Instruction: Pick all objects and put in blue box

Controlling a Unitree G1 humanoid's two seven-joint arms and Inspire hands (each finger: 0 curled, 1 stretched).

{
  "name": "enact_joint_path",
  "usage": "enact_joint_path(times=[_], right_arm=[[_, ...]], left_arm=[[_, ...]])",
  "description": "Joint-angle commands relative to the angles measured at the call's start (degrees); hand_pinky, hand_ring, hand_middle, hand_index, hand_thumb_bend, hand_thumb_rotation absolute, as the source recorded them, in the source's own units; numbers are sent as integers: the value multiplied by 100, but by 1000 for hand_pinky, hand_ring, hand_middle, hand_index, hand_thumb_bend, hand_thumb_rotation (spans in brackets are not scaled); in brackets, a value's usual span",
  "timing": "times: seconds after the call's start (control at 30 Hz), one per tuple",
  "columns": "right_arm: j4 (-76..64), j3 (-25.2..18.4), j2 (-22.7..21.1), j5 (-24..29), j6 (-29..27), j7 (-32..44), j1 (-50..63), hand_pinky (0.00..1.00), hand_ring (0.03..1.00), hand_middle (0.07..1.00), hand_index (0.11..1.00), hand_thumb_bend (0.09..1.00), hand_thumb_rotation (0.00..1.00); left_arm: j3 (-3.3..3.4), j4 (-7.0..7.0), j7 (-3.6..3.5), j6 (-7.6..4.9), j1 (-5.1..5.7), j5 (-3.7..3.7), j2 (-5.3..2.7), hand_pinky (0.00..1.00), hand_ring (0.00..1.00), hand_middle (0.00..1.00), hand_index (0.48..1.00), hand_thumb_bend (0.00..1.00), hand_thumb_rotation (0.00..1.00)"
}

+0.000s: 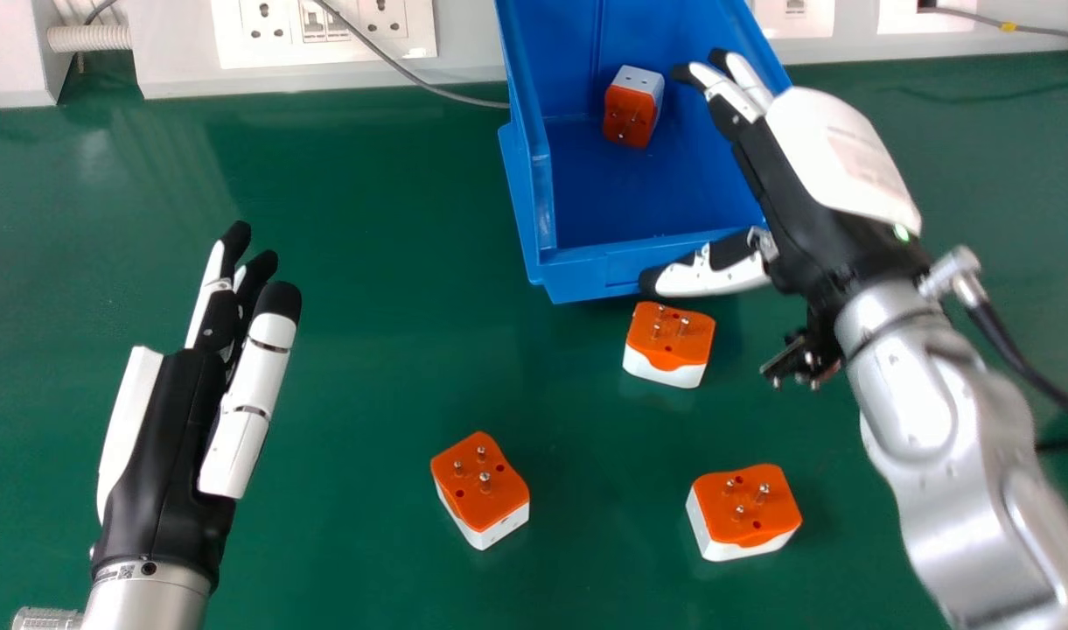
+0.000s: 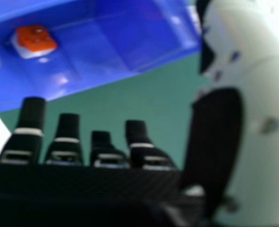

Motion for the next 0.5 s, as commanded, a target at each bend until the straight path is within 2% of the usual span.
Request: enact_joint_path(times=[0.0,0.2,0.47], right_arm=[[-619,-73,54,-183,34,-39,332,782,908,972,891,629,93],[-1565,-72,148,-418,-205,-239,1356,776,903,961,884,639,115],[-2174,-244,103,-497,-1103,-755,2848,733,888,947,861,657,141]], left_arm=[[42,-42,-17,-148,-2,-50,52,909,970,975,997,491,1000],[74,-50,-28,-175,27,-60,63,912,972,976,999,490,1000],[89,-128,-18,-210,108,-29,61,912,972,976,999,493,1000]])
